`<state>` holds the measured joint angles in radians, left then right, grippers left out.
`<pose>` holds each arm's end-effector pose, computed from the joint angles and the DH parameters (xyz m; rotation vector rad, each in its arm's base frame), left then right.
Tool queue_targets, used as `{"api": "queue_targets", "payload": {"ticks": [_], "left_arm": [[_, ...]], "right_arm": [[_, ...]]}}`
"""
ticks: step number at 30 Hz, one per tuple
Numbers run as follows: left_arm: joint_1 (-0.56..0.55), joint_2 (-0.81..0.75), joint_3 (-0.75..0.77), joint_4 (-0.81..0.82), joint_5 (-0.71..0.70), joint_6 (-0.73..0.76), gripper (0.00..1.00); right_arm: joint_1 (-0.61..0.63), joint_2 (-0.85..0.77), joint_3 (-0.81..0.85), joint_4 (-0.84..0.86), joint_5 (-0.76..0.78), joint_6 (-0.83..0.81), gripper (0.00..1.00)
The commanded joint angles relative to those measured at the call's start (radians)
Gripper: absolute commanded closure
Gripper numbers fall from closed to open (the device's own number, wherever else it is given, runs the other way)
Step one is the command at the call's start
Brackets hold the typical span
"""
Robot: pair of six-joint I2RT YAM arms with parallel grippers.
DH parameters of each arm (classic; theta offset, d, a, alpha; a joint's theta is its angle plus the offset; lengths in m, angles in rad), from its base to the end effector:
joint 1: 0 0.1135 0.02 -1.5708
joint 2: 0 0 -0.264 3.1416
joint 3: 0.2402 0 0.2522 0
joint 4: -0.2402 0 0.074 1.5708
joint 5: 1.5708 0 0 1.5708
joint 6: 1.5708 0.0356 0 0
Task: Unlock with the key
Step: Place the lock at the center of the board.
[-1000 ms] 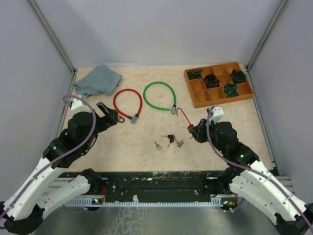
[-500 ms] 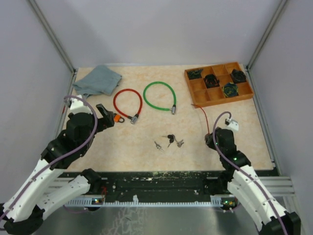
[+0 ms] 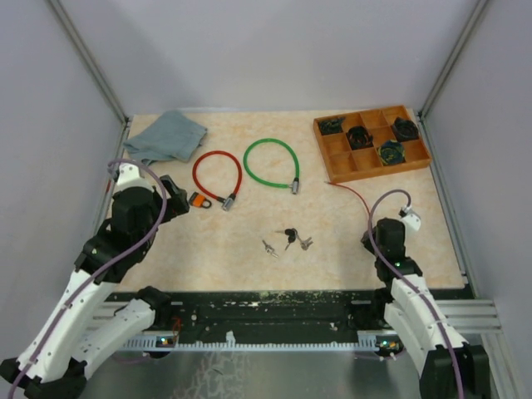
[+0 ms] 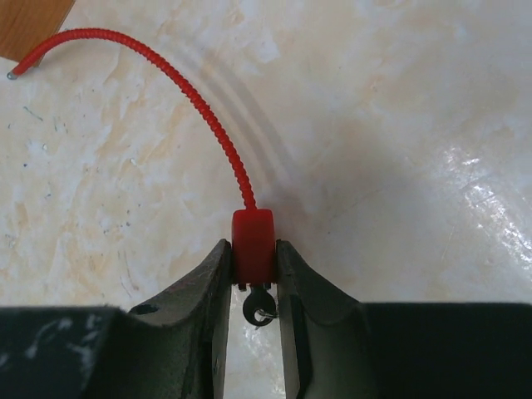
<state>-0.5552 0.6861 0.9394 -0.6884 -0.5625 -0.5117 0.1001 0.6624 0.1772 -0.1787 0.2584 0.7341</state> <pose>0.1224 -0.0536 0.3563 -0.3097 1.9132 -0.1441 0.1421 0.0051 0.1479 0.8219 2.0563 0.1738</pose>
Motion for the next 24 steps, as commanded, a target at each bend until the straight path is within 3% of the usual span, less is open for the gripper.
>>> {"api": "queue_targets", "payload": {"ticks": [1,4,13,20,24], "left_arm": [[0.112,0.002,-0.024,0.064,0.152,0.052,0.00],[0.184,0.012,-0.032,0.087,0.228,0.062,0.00],[0.220,0.051,-0.037,0.109,0.284,0.058,0.00],[0.231,0.273,0.011,0.094,0.358,0.045,0.00],[0.249,0.412,0.043,0.100,0.383,0.055,0.00]], "right_arm": [[-0.014,-0.004,0.046,0.051,0.042,-0.024,0.67],[-0.014,-0.039,0.070,0.013,0.004,-0.030,0.58],[0.007,-0.077,0.144,-0.128,-0.201,-0.121,0.41],[0.243,-0.064,0.263,-0.109,-0.083,-0.238,0.37],[0.282,-0.041,0.257,-0.004,-0.157,-0.319,0.36]]}}
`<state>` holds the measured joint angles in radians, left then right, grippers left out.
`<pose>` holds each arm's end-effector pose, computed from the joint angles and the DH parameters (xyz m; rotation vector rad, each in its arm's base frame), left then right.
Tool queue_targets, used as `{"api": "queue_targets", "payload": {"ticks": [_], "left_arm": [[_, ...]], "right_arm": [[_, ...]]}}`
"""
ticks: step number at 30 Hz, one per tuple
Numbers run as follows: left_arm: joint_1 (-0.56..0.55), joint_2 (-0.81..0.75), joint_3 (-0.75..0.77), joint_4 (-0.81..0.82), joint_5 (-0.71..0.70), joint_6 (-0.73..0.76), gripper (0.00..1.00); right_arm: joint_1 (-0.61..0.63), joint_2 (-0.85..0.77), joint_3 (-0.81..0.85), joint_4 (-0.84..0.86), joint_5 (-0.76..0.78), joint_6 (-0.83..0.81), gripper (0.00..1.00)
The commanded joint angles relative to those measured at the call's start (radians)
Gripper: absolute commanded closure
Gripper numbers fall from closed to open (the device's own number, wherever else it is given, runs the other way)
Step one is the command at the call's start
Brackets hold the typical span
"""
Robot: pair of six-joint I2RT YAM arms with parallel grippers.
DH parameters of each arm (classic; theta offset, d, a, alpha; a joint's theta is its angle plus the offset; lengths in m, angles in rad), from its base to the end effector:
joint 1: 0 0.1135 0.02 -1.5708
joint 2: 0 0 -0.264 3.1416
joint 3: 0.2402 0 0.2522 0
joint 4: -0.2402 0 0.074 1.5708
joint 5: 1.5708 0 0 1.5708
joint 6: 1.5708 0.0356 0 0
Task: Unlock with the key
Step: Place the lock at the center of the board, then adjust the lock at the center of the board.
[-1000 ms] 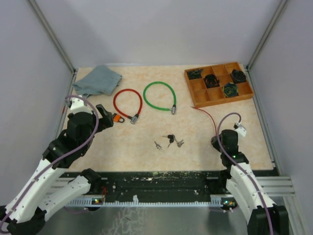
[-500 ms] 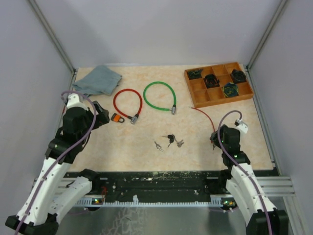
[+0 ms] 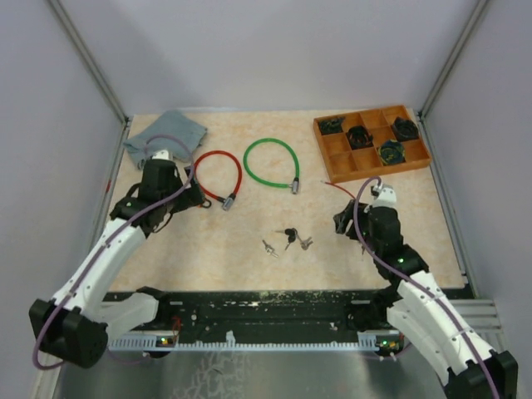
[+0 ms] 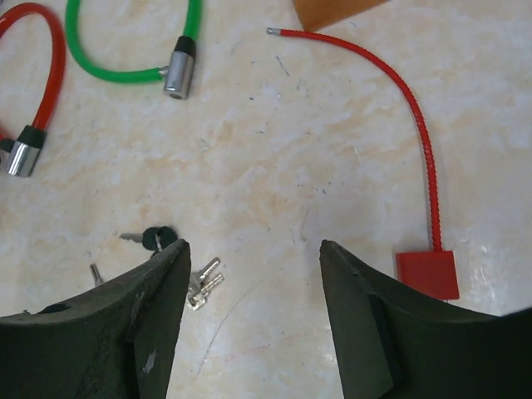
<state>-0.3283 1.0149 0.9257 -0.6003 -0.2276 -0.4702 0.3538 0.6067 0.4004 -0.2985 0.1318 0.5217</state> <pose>0.2050 -0.0614 0.3065 -0.2794 2.2275 -0.1749 0.1431 0.0479 0.2197 0.2568 2.0795 0.3985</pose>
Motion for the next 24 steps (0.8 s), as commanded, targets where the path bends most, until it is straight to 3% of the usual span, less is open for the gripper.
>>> {"api": "queue_targets", "payload": {"ticks": [1,7,18,24], "left_arm": [[0.028,0.122,0.068,0.009,0.053,0.018,0.00],[0.072,0.340,0.178,-0.057,0.012,0.016,0.00],[0.161,0.662,0.416,-0.122,-0.009,0.033,0.04],[0.188,0.852,0.572,-0.236,-0.071,0.046,0.07]], "right_arm": [[0.030,0.017,0.020,0.153,-0.059,-0.123,0.36],[0.040,0.020,-0.033,0.288,-0.124,-0.193,0.36],[0.042,-0.058,-0.084,0.312,-0.151,-0.193,0.37],[0.041,-0.039,-0.083,0.323,-0.161,-0.203,0.37]]}}
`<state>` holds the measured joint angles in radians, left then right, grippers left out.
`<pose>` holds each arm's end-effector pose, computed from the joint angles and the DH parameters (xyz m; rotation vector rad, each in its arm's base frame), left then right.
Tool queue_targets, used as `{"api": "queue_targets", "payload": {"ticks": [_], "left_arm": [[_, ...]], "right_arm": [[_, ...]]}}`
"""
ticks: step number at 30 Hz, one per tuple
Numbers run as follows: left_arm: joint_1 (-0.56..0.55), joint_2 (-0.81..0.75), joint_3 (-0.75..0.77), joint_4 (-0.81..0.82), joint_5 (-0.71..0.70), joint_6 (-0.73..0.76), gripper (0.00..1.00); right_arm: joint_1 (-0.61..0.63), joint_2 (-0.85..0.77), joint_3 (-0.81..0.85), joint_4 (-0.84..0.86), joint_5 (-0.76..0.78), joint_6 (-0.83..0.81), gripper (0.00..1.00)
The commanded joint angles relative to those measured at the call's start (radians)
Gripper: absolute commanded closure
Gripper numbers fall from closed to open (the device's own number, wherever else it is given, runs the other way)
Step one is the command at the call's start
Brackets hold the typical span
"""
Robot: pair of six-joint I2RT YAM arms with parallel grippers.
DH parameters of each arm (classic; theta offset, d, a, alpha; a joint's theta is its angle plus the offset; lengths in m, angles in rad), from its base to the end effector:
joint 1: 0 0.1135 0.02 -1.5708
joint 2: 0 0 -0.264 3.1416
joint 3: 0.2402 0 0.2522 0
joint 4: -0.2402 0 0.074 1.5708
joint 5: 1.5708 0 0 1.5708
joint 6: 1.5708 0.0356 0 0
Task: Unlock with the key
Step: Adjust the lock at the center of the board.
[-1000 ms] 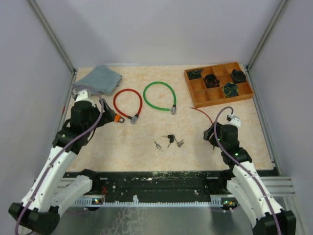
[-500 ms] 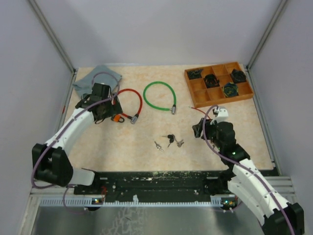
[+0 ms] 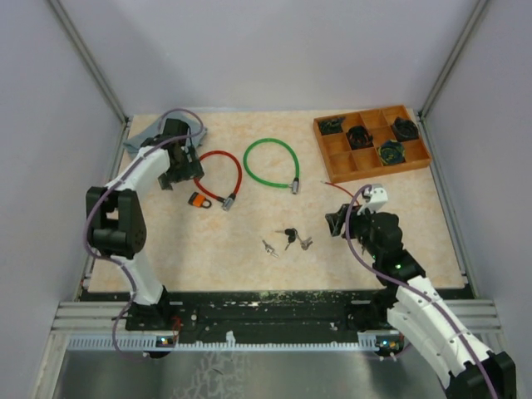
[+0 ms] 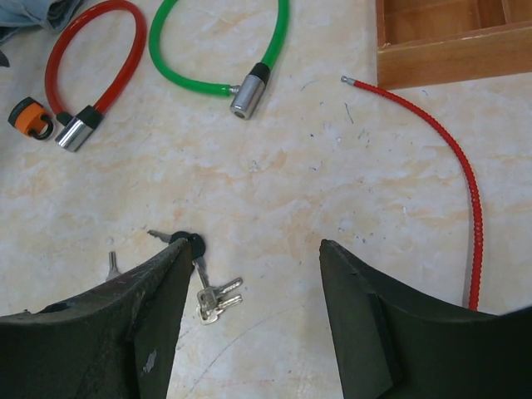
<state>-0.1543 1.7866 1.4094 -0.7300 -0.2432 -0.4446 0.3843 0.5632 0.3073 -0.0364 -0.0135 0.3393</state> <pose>0.3718 -0.0492 0.2398 -0.4549 2.5880 0.1238 0.1425 0.0581 0.2189 -0.0521 1.8941 0.5105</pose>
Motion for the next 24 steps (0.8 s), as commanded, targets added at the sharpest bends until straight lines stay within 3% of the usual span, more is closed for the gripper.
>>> {"api": "queue_targets", "payload": {"ticks": [1,6,10,14,24], "left_arm": [[0.015,0.103,0.110,-0.114,-0.063,0.022,0.07],[0.024,0.207,0.207,-0.133,-0.073,0.024,0.10],[0.024,0.285,0.282,-0.195,-0.090,0.014,0.19],[0.024,0.291,0.244,-0.202,-0.065,0.003,0.26],[0.013,0.285,0.152,-0.210,-0.019,-0.035,0.31]], "right_arm": [[0.010,0.007,0.010,0.059,-0.017,-0.020,0.37],[0.011,0.007,-0.002,0.066,-0.019,-0.020,0.38],[0.010,0.008,-0.006,0.070,-0.024,-0.020,0.38],[0.011,0.009,-0.007,0.073,-0.024,-0.021,0.38],[0.010,0.015,0.000,0.067,-0.042,-0.019,0.39]]}}
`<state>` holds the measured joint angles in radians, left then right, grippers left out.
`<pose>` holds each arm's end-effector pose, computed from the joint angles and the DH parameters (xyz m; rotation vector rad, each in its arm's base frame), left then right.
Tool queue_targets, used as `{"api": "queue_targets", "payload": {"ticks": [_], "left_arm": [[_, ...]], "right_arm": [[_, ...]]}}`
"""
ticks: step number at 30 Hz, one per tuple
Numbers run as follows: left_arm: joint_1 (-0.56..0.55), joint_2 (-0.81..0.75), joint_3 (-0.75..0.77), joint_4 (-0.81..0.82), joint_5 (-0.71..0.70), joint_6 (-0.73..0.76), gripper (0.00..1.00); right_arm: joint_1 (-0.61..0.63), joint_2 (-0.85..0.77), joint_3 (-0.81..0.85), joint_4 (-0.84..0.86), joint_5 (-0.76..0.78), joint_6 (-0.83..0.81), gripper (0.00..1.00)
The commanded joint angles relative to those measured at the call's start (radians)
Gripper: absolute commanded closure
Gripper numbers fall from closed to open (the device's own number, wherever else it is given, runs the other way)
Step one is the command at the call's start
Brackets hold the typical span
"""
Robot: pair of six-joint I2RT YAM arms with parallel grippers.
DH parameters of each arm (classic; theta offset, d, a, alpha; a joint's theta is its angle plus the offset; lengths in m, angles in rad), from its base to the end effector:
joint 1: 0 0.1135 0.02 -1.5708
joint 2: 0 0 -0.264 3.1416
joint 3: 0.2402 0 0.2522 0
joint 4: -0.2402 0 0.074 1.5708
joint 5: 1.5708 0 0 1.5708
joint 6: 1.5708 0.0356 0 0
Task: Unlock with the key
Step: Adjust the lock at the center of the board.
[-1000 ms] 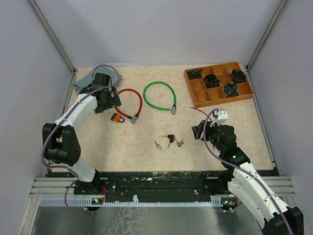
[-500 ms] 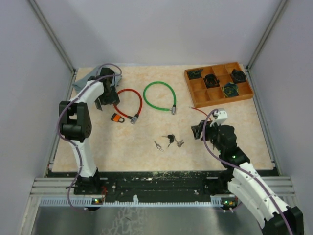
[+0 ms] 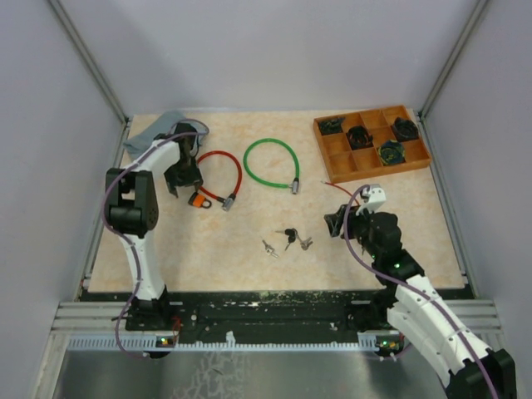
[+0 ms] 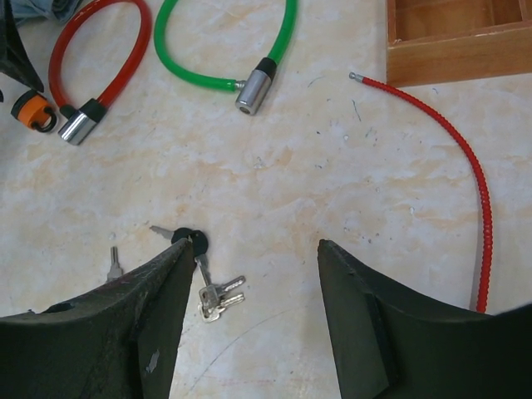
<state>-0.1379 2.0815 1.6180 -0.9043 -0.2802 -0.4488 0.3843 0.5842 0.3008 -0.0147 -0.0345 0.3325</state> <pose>0.4142 -0.0475 0.1820 -0.4820 2.8114 0.3010 0.1446 0.0598 0.2160 -0.0735 1.9009 0.5238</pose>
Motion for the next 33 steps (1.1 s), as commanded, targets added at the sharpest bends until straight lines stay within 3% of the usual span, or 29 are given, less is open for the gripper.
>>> {"api": "queue_targets", "payload": {"ticks": [1,7,11,12,22,28,33], "left_arm": [[-0.003,-0.028,-0.087,-0.031,0.018,-0.038,0.31],[-0.043,-0.145,-0.307,0.004,0.056,-0.065,0.31],[-0.120,-0.190,-0.389,0.007,0.073,-0.083,0.31],[-0.187,-0.214,-0.427,0.000,0.075,-0.109,0.31],[-0.347,-0.328,-0.486,-0.041,0.106,-0.181,0.30],[-0.353,-0.442,-0.484,-0.032,0.087,-0.179,0.26],[-0.360,-0.388,-0.467,0.037,0.139,-0.114,0.19]], "right_arm": [[0.010,-0.005,0.004,0.045,-0.021,-0.012,0.39],[0.010,0.002,0.005,0.055,-0.040,-0.010,0.39],[0.010,0.001,0.007,0.046,-0.045,-0.009,0.39],[0.011,-0.010,0.002,0.043,-0.047,-0.005,0.40],[0.010,-0.016,-0.007,0.045,-0.053,-0.001,0.40],[0.011,0.000,-0.009,0.065,-0.098,-0.002,0.40],[0.011,0.036,-0.001,0.072,-0.131,-0.003,0.40]]}}
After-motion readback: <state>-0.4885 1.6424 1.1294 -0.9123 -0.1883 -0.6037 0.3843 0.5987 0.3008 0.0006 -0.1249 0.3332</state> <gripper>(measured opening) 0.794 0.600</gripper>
